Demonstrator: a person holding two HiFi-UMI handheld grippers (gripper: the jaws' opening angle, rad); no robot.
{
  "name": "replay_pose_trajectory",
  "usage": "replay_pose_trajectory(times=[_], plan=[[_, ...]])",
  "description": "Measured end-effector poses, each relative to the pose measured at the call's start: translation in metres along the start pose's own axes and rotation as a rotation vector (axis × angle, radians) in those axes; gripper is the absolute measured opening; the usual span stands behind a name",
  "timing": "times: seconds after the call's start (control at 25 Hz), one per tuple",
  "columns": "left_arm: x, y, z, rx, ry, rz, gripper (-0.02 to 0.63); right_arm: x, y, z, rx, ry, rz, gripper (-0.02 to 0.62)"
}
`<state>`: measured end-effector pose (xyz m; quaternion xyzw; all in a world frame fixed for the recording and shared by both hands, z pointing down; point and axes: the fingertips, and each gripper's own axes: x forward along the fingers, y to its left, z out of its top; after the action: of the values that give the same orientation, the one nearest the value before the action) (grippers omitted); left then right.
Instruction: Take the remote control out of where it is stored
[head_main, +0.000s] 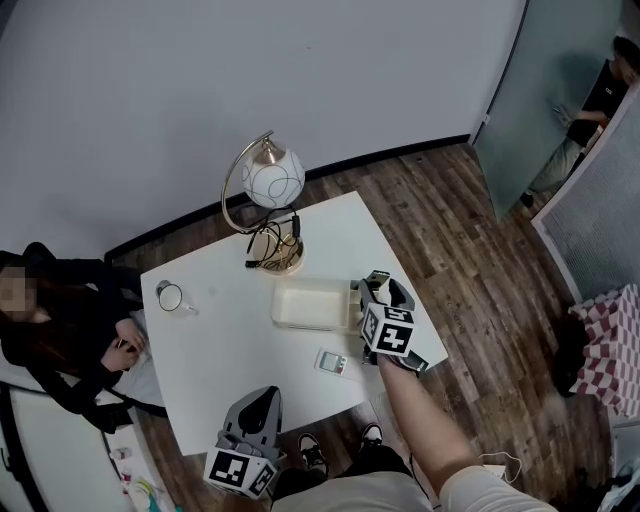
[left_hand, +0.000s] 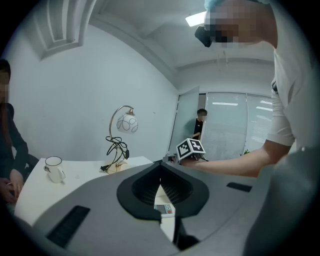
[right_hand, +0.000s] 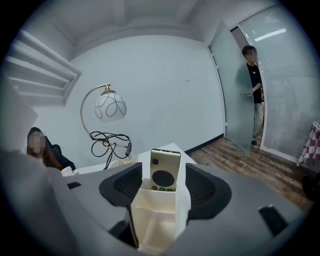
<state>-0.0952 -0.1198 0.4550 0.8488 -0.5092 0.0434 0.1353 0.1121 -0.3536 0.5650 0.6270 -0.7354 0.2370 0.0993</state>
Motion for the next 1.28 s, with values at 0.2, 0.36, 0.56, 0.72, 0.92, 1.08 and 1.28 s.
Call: replay_pose_trajectory(times=[0.2,0.36,0.56,0.72,0.92,1.08,1.28], plan=[[0.002,0.005,-0.003,-0.006,0.013,0.002,0.008,0.009,0.002,-0.002,0.06,-0.014,-0.014,0.256],[0.004,0.006,-0.005,-0.006,0.019,0.002,0.008,0.012,0.001,-0.006,0.075,-0.016,-0.056,0.252],[0.003,0.011,-0.009,-0.013,0.029,0.01,0.008,0.015,-0.004,-0.009,0.06,-0.019,-0.086,0.218],[0.002,0.011,-0.012,-0.021,0.035,0.012,0.008,0.016,-0.003,-0.008,0.045,-0.025,-0.084,0.207],[0.002,0.01,-0.01,-0.026,0.029,0.014,0.007,0.012,0.0,-0.004,0.02,-0.038,-0.078,0.199],[0.002,0.012,-0.007,-0.027,0.019,0.018,0.008,0.002,0.006,0.012,-0.046,-0.086,-0.061,0.198],[0.002,0.015,-0.006,-0.035,0.009,0.019,0.008,-0.013,0.011,0.033,-0.104,-0.145,-0.016,0.192]])
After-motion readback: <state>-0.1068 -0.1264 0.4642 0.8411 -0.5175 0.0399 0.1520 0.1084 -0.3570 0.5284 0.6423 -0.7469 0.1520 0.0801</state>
